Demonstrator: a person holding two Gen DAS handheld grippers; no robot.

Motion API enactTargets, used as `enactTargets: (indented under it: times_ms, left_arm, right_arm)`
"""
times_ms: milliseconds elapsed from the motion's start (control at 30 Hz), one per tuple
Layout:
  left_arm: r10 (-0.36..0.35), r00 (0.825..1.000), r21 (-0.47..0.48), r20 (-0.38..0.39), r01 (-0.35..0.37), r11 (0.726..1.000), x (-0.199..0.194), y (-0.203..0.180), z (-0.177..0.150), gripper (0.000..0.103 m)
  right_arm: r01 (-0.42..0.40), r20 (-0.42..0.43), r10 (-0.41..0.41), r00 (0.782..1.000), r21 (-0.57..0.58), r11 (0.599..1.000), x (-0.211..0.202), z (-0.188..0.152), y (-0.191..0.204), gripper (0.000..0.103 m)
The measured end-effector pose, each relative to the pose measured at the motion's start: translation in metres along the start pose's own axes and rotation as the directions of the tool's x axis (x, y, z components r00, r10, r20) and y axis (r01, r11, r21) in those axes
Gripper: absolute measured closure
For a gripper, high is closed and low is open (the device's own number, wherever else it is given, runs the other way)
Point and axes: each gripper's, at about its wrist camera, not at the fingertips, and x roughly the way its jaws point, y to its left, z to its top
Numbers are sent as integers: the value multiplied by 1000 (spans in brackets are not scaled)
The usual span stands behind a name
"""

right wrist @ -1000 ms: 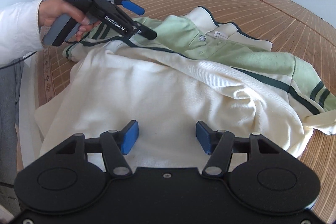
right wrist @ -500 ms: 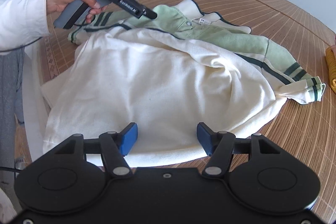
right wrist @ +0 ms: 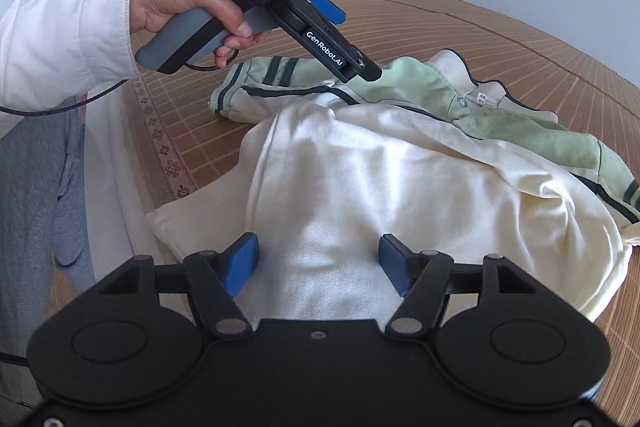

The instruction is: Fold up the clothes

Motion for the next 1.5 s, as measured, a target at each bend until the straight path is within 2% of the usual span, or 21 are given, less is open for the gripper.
enactTargets:
  times_ms: [100, 167, 200, 233, 300, 400, 467, 533, 633, 700, 800, 933, 1033, 1100, 1167, 1233, 1300, 1367, 1400, 1433, 1500]
  left_arm:
    - [0, 1000, 11, 2, 0, 1000, 1, 0, -1, 5]
    - [-4, 1000, 12, 3, 4, 1000, 1, 1, -1, 5]
    - [-9, 1000, 9, 3, 9, 1000, 0, 2, -1, 5]
    - [-20, 1000, 3, 1, 20, 1000, -1, 3, -2, 5]
    - [-55, 998, -11, -3, 55, 998, -6, 6, -7, 5]
    - [-122, 993, -31, -12, 121, 992, -14, 12, -18, 5]
    - [-166, 986, -61, -17, 165, 984, -18, 13, -24, 5]
    - [-212, 977, -93, -16, 210, 973, -22, 13, -30, 5]
    - [-236, 971, -63, 28, 238, 969, -34, 2, -31, 5]
    - [-301, 952, -27, 60, 303, 953, -42, -9, -28, 5]
    - [-375, 926, 39, 48, 373, 927, -45, -27, -25, 5]
    - [-319, 947, 91, -24, 320, 943, -28, -40, -33, 5]
    - [-331, 943, 33, -31, 332, 943, -15, -27, -40, 4]
    - [-328, 944, -6, -33, 328, 945, -10, -17, -41, 4]
    - [-293, 956, 2, -27, 293, 956, -7, -11, -41, 4]
    - [-243, 970, 3, -19, 243, 970, -4, -3, -39, 4]
    - [-174, 985, 3, -13, 174, 985, 1, 4, -36, 4]
    - [-76, 997, 21, 4, 76, 997, 7, 8, -34, 3]
    - [-18, 1000, 31, 14, 18, 999, 10, 10, -33, 3]
    - [38, 999, 43, 22, -39, 998, 14, 10, -32, 3]
    - [91, 996, 52, 22, -92, 994, 19, 12, -28, 3]
  right_arm:
    - [-16, 16, 15, 1000, 37, 999, 0, 0, -3, 51]
    - [-15, 19, 13, 1000, 72, 997, -5, 3, -7, 73]
    - [-8, 17, 7, 1000, 92, 996, -9, 4, -10, 88]
    - [-2, 16, 1, 1000, 112, 994, -13, 6, -12, 92]
    - [22, -19, -20, 1000, 87, 996, -26, 8, -13, 94]
    - [130, -57, -130, 990, -1, 991, -50, 2, -10, 94]
    - [170, -58, -168, 984, 28, 985, -65, -7, -18, 94]
    - [158, -35, -156, 987, 98, 982, -79, -17, -26, 94]
    - [75, 52, -91, 995, 253, 964, -98, -27, -42, 94]
    - [13, 91, -44, 995, 319, 948, -101, -31, -52, 94]
    - [-5, 110, -35, 993, 345, 939, -107, -29, -59, 94]
    - [14, 140, -71, 988, 375, 927, -124, -32, -69, 95]
    - [-38, 221, -68, 973, 443, 896, -145, -43, -81, 97]
    - [18, 192, -108, 976, 421, 907, -151, -44, -79, 99]
    - [76, 161, -150, 975, 395, 916, -156, -45, -77, 99]
    - [52, 152, -112, 982, 355, 933, -148, -46, -66, 98]
    - [7, 144, -55, 988, 316, 949, -131, -44, -49, 93]
    - [-18, 130, -16, 991, 261, 965, -110, -41, -26, 76]
    - [-20, 126, -9, 992, 233, 972, -100, -38, -14, 58]
    - [-11, 129, -17, 991, 215, 977, -92, -36, -3, 51]
    - [-4, 105, -12, 994, 149, 989, -71, -28, 22, 50]
